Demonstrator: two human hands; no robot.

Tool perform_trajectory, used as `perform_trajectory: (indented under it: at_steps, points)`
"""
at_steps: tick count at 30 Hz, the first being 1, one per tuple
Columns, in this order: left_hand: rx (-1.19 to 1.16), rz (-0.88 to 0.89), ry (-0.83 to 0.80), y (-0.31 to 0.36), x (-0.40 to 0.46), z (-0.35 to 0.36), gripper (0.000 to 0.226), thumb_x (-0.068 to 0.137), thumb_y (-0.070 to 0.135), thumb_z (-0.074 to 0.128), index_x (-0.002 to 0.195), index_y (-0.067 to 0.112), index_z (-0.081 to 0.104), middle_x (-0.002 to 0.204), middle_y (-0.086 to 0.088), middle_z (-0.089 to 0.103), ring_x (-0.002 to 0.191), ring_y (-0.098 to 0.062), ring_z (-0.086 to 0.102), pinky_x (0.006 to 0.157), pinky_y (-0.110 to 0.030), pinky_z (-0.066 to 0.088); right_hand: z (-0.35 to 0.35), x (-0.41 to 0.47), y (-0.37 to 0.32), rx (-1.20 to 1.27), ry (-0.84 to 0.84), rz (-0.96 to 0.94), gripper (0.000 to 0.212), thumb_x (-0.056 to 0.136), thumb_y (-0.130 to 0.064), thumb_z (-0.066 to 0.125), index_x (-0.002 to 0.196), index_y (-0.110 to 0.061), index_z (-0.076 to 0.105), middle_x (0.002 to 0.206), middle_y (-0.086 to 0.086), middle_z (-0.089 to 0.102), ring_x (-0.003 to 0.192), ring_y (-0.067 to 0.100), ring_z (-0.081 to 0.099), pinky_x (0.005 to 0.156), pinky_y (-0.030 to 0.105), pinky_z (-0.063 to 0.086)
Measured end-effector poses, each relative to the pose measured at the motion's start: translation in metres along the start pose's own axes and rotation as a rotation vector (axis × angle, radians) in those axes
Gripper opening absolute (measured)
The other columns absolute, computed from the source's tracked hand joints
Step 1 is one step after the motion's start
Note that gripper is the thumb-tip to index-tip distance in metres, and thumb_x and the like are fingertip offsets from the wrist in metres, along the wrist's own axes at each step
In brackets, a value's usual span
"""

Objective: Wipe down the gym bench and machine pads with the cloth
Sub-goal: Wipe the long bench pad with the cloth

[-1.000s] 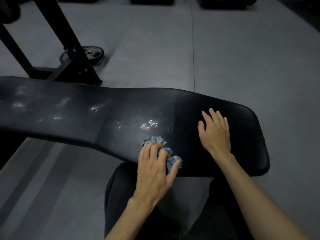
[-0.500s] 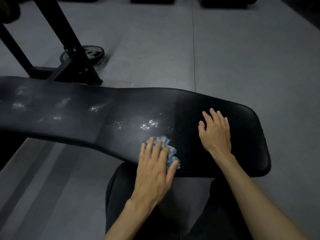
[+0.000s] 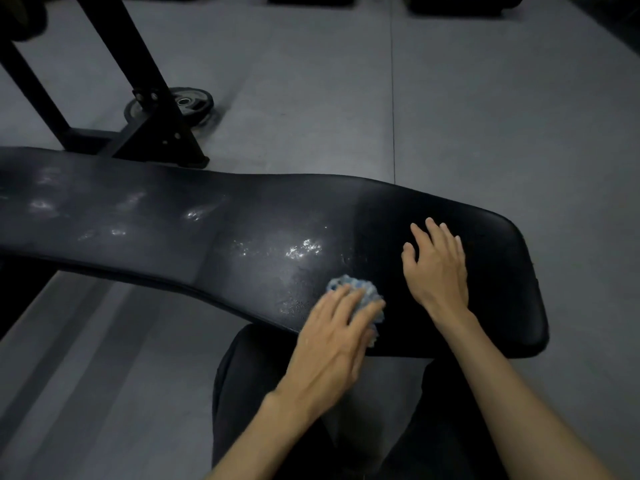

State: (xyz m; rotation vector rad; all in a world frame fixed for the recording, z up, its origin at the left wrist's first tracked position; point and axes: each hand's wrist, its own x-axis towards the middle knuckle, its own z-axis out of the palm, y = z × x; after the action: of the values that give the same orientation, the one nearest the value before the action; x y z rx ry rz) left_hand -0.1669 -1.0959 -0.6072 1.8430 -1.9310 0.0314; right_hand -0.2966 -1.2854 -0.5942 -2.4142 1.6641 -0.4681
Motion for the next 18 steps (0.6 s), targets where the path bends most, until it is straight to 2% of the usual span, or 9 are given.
perform_trajectory:
  at_steps: [3,8,10,12,13,14,16,18]
  points:
    - [-0.054,0.033,-0.023,-0.014,0.002,-0.005,0.033,0.105,0.027,0.051,0.137,0.023,0.054,0.150,-0.006,0.046,0.143,-0.024,0.041,0.119,-0.040,0.035,0.000,0.000,0.000,0.002,-0.005,0.002,0.052,0.105,-0.035,0.037,0.153,-0.016,0.039,0.163,0.009,0.028,0.153,0.026,0.017,0.126,0.045,0.009]
    - [-0.179,-0.351,0.129,-0.018,0.017,-0.009,0.023,0.101,0.027,0.056,0.124,0.022,0.057,0.138,-0.003,0.047,0.123,-0.022,0.053,0.104,-0.038,0.048,0.000,-0.001,0.001,0.007,-0.004,0.001,0.051,0.105,-0.034,0.037,0.153,-0.015,0.039,0.163,0.010,0.029,0.153,0.026,0.017,0.126,0.045,0.010]
    - [-0.157,-0.270,0.115,-0.003,0.016,-0.005,0.022,0.101,0.024,0.057,0.122,0.022,0.059,0.133,-0.003,0.049,0.122,-0.021,0.052,0.105,-0.039,0.047,-0.001,-0.001,0.000,0.005,-0.004,0.000,0.051,0.105,-0.034,0.037,0.153,-0.015,0.039,0.163,0.010,0.029,0.153,0.026,0.017,0.126,0.045,0.010]
    - [-0.084,-0.094,0.049,-0.002,0.010,-0.003,0.025,0.103,0.027,0.052,0.127,0.023,0.060,0.136,-0.004,0.050,0.132,-0.024,0.047,0.112,-0.040,0.042,-0.001,-0.001,0.000,-0.001,0.004,-0.004,0.051,0.105,-0.034,0.038,0.153,-0.015,0.040,0.162,0.011,0.030,0.153,0.027,0.018,0.126,0.045,0.011]
    - [-0.047,-0.060,0.038,-0.009,0.009,-0.004,0.027,0.104,0.030,0.050,0.128,0.024,0.060,0.137,-0.004,0.051,0.136,-0.024,0.045,0.114,-0.039,0.040,0.000,0.000,-0.001,-0.002,0.007,-0.006,0.051,0.105,-0.033,0.038,0.152,-0.014,0.040,0.162,0.011,0.030,0.153,0.027,0.019,0.126,0.045,0.011]
    - [-0.023,-0.080,0.048,-0.018,0.011,-0.006,0.027,0.104,0.032,0.049,0.127,0.024,0.061,0.136,-0.003,0.052,0.136,-0.025,0.045,0.113,-0.039,0.041,0.000,-0.001,-0.001,-0.003,0.009,-0.008,0.051,0.105,-0.033,0.038,0.152,-0.014,0.040,0.162,0.011,0.031,0.153,0.028,0.019,0.126,0.045,0.011]
    - [-0.008,-0.236,0.096,-0.032,0.020,-0.008,0.025,0.104,0.031,0.051,0.123,0.021,0.063,0.130,-0.004,0.054,0.130,-0.028,0.050,0.107,-0.040,0.046,0.000,0.000,-0.002,-0.008,0.008,-0.012,0.051,0.105,-0.032,0.038,0.152,-0.013,0.040,0.162,0.012,0.031,0.152,0.028,0.020,0.126,0.045,0.011]
    - [0.035,-0.347,0.116,-0.032,0.030,-0.007,0.024,0.104,0.028,0.051,0.123,0.018,0.063,0.131,-0.008,0.055,0.129,-0.033,0.050,0.108,-0.045,0.045,0.000,0.000,-0.003,-0.012,0.004,-0.011,0.051,0.105,-0.032,0.037,0.152,-0.013,0.040,0.162,0.012,0.031,0.153,0.029,0.020,0.126,0.045,0.011]
